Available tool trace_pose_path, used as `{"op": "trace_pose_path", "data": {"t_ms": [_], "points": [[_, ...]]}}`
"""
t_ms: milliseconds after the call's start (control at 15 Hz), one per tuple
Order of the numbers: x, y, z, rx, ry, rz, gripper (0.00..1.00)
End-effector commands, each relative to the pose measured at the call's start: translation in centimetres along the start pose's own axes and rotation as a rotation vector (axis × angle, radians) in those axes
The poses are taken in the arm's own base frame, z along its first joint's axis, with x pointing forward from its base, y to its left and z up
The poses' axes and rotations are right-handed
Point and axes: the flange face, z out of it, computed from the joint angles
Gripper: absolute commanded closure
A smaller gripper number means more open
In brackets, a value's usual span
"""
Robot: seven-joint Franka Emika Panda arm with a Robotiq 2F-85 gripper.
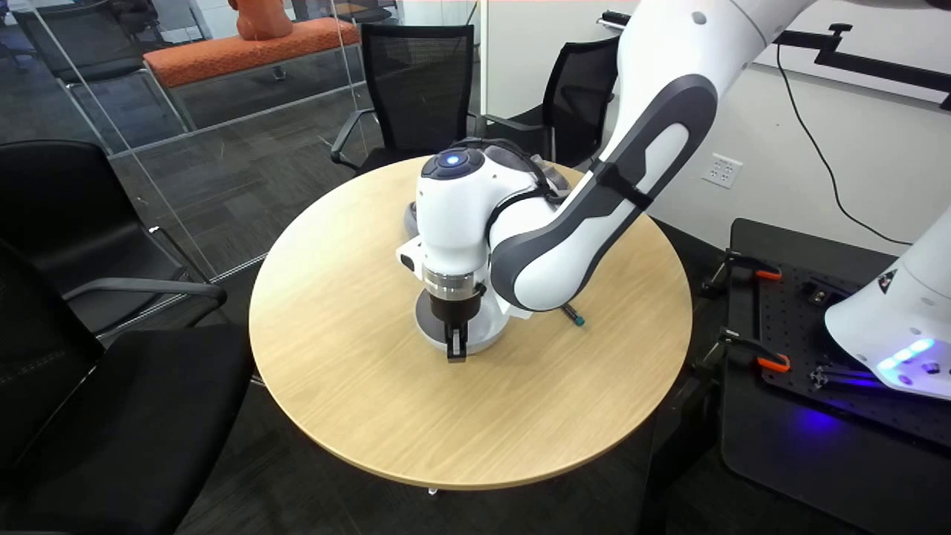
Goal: Slide the bowl to the left then put the pen inside the bowl
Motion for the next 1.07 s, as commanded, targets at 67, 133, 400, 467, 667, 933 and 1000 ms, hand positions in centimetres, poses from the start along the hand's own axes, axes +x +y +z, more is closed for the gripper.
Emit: {"op": "trace_pose_path", "data": {"t_ms": [67,133,400,467,667,933,1000], "points": [[2.1,-1.9,0.3,0.023,-0.032,-0.083,0.99],[2.3,-2.4,0.4,0.023,-0.039,-0.096,0.97],[3.2,-4.8,0.6,0.027,-0.066,-0.170,0.97],[3.5,-5.5,0.7,0.027,-0.073,-0.187,0.97],[4.1,-7.6,1.0,0.023,-0.096,-0.250,0.97],[4.7,-10.0,1.4,0.004,-0.109,-0.304,0.97],[4.8,-10.3,1.5,0.000,-0.109,-0.314,0.97]]}}
